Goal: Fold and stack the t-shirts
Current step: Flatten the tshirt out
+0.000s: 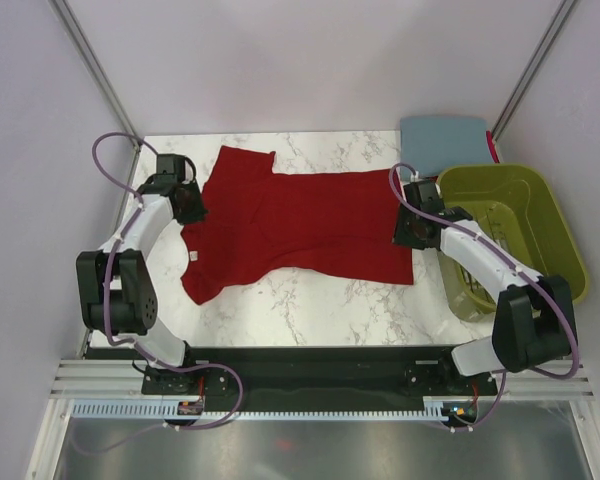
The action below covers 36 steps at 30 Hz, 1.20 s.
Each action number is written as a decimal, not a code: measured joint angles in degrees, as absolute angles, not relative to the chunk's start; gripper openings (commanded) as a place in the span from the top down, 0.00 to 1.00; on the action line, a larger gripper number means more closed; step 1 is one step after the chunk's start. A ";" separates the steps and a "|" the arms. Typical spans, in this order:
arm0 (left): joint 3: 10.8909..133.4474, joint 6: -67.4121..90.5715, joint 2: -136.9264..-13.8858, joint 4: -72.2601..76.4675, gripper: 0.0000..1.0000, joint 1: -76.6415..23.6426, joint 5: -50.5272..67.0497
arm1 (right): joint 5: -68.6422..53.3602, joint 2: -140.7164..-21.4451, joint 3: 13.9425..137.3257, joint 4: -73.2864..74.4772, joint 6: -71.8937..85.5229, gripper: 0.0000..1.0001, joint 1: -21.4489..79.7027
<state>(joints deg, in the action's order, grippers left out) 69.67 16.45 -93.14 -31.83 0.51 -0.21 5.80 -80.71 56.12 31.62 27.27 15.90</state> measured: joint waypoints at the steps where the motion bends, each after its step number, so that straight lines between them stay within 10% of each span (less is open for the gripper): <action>1: 69.67 16.64 -93.03 -31.88 0.98 0.51 0.51 | 6.02 -81.89 56.82 31.66 27.03 0.59 15.90; 36: 65.25 21.02 -73.45 -30.79 0.98 -2.74 9.41 | 26.04 -103.96 68.10 34.83 45.41 0.57 15.88</action>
